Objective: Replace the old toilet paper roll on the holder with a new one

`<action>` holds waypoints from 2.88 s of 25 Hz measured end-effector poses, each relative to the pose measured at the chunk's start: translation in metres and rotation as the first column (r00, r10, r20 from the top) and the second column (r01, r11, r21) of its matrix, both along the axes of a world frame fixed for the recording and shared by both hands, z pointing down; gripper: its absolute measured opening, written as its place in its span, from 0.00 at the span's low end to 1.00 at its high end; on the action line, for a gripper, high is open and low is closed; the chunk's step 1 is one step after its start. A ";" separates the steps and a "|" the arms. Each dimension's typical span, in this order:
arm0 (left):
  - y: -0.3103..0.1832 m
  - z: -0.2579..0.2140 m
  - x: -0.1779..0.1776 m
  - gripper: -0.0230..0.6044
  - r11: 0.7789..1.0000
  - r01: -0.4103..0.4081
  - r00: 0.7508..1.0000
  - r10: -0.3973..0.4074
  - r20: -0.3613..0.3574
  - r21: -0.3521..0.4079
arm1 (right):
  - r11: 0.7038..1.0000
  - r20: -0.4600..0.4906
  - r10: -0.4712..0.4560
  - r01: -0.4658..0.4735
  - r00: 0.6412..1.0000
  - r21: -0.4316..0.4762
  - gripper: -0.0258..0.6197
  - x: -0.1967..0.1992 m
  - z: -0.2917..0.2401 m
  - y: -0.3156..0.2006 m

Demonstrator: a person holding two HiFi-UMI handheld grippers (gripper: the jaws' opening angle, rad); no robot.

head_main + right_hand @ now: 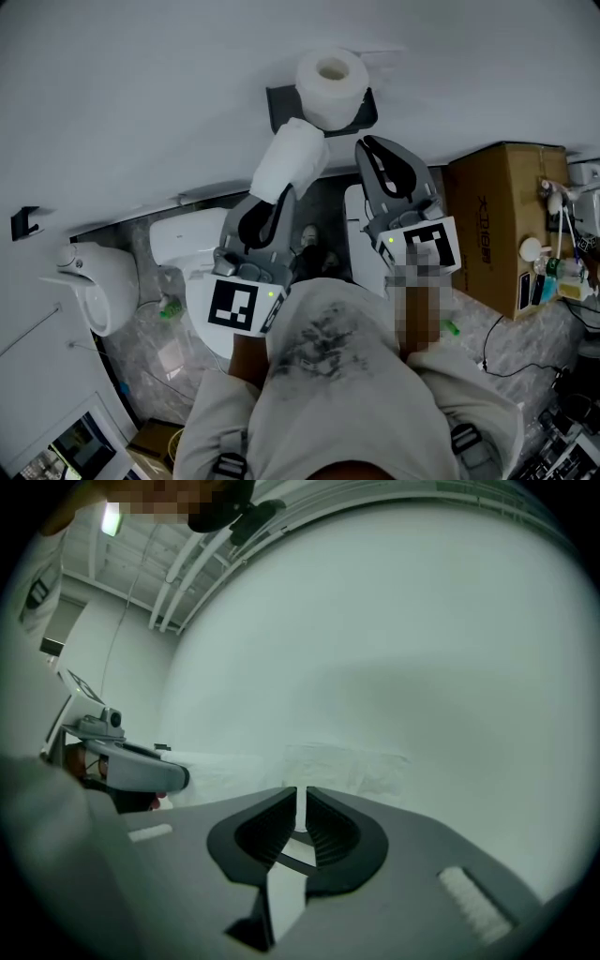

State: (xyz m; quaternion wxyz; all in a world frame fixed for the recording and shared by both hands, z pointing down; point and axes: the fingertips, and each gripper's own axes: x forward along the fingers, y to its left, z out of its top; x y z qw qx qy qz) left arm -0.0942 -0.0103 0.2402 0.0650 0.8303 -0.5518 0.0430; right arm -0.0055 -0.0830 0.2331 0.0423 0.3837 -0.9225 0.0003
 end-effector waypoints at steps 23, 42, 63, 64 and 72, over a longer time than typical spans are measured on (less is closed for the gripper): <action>-0.027 -0.008 -0.036 0.07 0.998 0.060 0.998 -0.060 -0.001 0.016 | 1.000 0.026 0.020 -0.020 0.999 -0.012 0.46 -0.026 -0.011 -0.038; -0.046 -0.002 -0.052 0.07 0.997 0.082 0.997 -0.082 -0.001 0.008 | 0.997 0.018 0.061 -0.060 0.998 -0.052 0.72 -0.053 -0.001 -0.079; -0.038 -0.008 -0.042 0.07 0.999 0.020 1.000 -0.020 -0.022 0.036 | 0.989 -0.043 0.145 -0.145 0.989 0.006 0.64 -0.038 -0.007 -0.076; -0.037 -0.007 -0.038 0.07 0.999 0.011 1.000 -0.010 -0.020 0.030 | 0.988 -0.041 0.151 -0.151 0.988 0.010 0.64 -0.034 -0.008 -0.075; -0.033 -0.002 -0.010 0.07 0.998 -0.056 0.998 0.056 -0.030 0.004 | 0.972 -0.013 0.234 -0.233 0.972 0.034 0.64 0.006 -0.015 -0.067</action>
